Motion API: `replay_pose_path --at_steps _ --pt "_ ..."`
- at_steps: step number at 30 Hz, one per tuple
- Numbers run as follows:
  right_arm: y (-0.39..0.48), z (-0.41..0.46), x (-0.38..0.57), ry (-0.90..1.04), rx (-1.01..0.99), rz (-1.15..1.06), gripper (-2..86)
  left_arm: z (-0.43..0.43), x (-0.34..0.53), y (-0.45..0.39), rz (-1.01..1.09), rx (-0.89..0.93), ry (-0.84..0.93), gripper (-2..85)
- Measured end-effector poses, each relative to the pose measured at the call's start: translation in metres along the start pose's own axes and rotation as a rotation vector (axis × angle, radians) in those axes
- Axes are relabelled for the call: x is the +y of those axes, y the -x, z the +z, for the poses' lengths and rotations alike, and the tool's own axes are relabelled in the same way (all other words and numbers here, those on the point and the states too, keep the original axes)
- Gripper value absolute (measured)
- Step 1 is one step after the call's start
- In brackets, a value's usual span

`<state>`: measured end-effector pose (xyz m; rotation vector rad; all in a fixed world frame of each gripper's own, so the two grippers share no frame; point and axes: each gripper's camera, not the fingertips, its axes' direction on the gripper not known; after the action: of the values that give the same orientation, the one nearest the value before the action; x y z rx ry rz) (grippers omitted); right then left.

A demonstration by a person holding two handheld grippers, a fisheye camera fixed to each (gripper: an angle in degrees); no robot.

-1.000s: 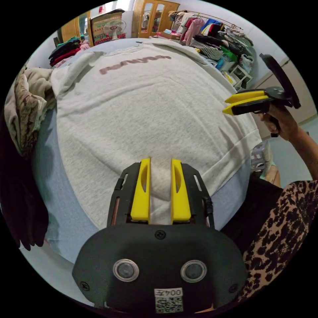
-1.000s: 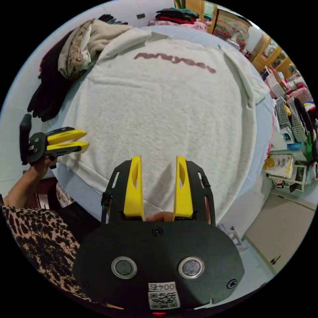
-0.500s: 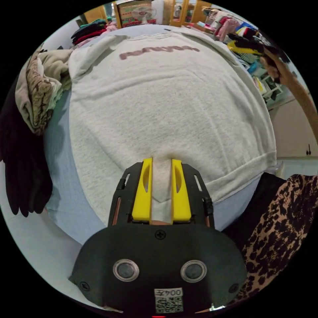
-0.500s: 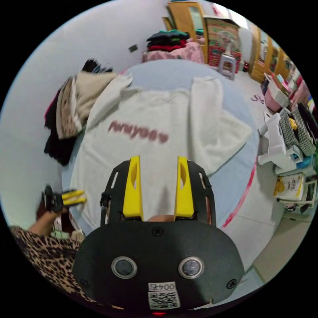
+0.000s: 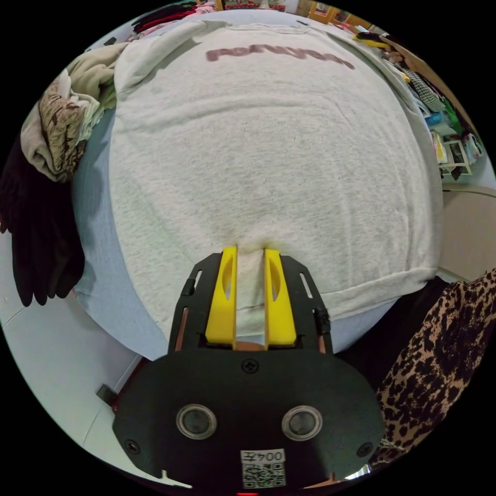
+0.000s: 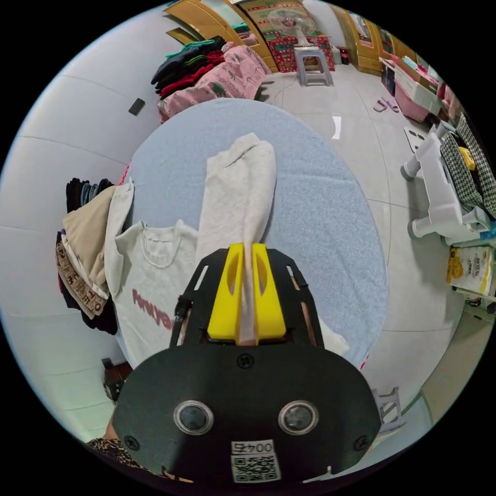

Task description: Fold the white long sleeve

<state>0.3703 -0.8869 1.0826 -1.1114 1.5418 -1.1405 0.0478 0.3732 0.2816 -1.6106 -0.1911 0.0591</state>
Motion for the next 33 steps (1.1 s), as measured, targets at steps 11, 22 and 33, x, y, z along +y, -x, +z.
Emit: replay_pose_path --at_steps 11,22,33 --pt "-0.155 -0.188 0.199 -0.197 0.282 0.048 4.2 -0.022 0.016 -0.006 0.004 0.008 0.020 7.4" --pt "-0.122 -0.186 0.401 -0.295 0.271 0.029 6.1 -0.029 0.049 0.004 -0.003 0.020 -0.003 6.9" --pt "0.181 0.076 0.433 -0.225 0.190 -0.542 11.5 -0.023 0.099 0.015 -0.030 0.024 -0.050 7.3"
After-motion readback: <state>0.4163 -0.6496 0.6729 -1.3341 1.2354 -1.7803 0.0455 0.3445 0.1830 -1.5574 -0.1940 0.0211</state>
